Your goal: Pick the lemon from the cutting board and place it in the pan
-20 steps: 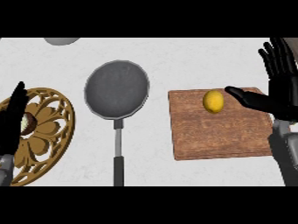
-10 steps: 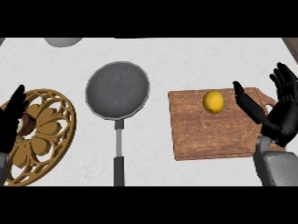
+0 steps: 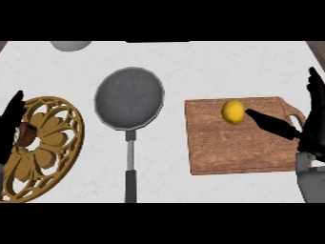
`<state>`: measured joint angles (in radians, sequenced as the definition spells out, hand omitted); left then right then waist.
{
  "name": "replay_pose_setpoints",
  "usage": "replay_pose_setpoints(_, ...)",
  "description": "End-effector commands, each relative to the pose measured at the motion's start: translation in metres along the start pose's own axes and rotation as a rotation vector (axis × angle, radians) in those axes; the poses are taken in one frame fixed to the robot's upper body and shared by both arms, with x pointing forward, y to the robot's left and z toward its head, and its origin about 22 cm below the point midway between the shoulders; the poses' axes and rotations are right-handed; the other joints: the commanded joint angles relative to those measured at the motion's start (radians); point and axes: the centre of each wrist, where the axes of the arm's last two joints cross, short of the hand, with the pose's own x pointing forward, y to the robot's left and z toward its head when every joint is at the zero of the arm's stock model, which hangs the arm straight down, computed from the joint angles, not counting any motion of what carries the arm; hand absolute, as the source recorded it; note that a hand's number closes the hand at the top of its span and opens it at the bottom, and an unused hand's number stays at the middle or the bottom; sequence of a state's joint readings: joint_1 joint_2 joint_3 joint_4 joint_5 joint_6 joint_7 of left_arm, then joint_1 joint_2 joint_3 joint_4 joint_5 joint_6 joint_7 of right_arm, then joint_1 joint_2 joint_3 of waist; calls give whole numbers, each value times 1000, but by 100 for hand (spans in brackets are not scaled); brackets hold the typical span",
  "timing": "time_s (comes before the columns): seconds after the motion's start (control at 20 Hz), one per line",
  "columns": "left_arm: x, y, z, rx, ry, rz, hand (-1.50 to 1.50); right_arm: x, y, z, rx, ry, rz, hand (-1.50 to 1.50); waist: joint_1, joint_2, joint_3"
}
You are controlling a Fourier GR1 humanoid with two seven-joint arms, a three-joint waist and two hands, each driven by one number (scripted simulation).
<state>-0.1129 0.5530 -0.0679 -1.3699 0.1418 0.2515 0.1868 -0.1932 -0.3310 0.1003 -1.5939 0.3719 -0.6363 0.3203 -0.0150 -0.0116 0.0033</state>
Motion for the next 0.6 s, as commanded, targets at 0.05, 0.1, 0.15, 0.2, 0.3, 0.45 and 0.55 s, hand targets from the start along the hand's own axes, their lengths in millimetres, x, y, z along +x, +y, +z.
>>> replay_pose_setpoints(0.05, -12, -3, 0, -23, 96, -8, 0, 11, -9, -20, 162, 147, 311, -150, 14, 11, -15)
replay_pose_setpoints(0.1, -17, -4, 1, -14, 93, -16, 0, 25, -9, -28, 178, 149, 356, -150, 20, 12, -17)
replay_pose_setpoints(0.15, -22, -12, 6, -37, 103, -10, 0, 30, -12, -34, 207, 201, 400, -150, 24, 11, -15)
replay_pose_setpoints(0.2, -15, 0, 2, -20, 83, -6, 0, 34, -18, -37, 235, 234, 464, -150, 21, 7, -13)
replay_pose_setpoints(0.3, -17, -12, 3, -30, 101, -11, 0, 65, -6, -40, 277, 261, 524, -150, 32, 7, -12)
replay_pose_setpoints(0.45, -14, -9, -3, -42, 94, -8, 0, 92, 9, -48, 350, 326, 650, -150, 38, 14, -10)
replay_pose_setpoints(0.55, -13, -13, 4, -46, 97, -4, 0, 113, 19, -53, 387, 363, 684, -150, 49, 11, -7)
